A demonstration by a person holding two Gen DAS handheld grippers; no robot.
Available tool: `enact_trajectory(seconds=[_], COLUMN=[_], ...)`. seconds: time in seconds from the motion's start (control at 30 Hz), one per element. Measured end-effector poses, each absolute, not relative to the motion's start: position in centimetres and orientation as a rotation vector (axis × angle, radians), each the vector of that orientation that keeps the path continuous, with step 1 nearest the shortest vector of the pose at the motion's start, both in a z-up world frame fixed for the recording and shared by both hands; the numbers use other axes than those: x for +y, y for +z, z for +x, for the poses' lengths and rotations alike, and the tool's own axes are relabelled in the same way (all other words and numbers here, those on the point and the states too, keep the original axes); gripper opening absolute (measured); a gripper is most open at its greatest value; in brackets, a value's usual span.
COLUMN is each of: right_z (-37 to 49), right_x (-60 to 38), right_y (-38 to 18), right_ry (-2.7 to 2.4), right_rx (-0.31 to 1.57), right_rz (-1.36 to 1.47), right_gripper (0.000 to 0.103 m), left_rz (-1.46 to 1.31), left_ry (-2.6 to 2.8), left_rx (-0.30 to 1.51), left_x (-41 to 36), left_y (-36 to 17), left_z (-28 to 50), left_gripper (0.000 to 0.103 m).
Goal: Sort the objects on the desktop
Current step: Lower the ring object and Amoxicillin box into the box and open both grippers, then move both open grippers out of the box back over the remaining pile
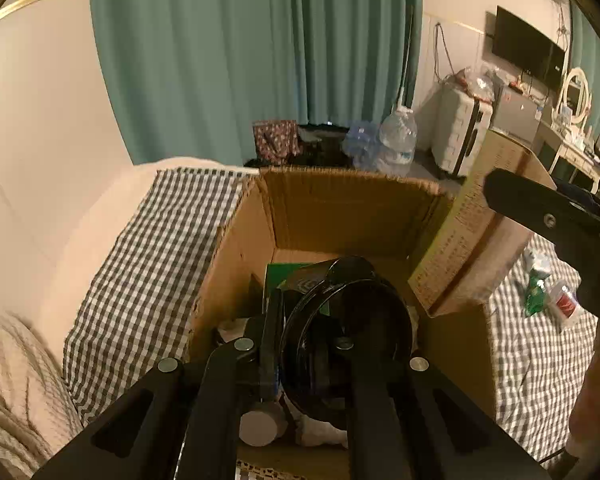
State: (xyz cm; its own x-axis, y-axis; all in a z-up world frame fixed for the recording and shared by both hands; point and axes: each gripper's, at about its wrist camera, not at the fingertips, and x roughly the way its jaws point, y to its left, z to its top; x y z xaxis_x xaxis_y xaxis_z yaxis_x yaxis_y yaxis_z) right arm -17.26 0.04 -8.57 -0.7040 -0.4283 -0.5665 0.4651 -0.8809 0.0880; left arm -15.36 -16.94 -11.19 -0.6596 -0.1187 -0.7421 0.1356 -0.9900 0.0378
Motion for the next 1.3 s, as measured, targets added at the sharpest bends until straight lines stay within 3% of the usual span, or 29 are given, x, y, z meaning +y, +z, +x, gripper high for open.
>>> enact_trajectory(seconds=[0.4, 0.47, 0.53, 0.6, 0.77, 0.9, 1.3], right_z=[-19.9, -20.0, -19.8, -20.1, -19.7, -19.0, -16.2], right_x=[-1.0, -1.4, -1.6, -1.7, -1.6, -0.9, 3.1], right_y=[-12.6, -13.0, -13.0, -12.9, -11.8, -10.5, -6.1], right_ry=[-2.489, -2.484, -2.492, -2.499, -2.520, -2.551, -2.643], right_rx=[0.101, 0.137, 0.156, 0.156, 0.160, 0.133, 0.058], right_rz=[0.932, 0.943, 0.940, 0.938, 0.910, 0.889, 0.821], right_gripper=[0.081, 0.081, 0.081, 0.083, 0.084, 0.086, 0.088], left_rz=[1.334, 1.336, 1.346, 1.343, 1.329, 1.272, 1.181], left_ry=[-2.699, -2.688, -2.680, -2.670, -2.669, -2.686, -2.758], left_rx=[0.026, 0.023, 0.034, 0.034, 0.039, 0.030, 0.026], left_x=[-17.3, -17.3, -17.4, -17.5, -17.6, -17.3, -15.5], left_y=[-14.4, -14.5, -14.5, -14.4, -13.7, -12.2, -7.9], left_z=[-16.5, -16.4, -16.4, -16.3, -15.9, -15.3, -13.4], left_gripper=[0.009, 0.013, 0.027, 0.035, 0.036, 0.068, 0.074])
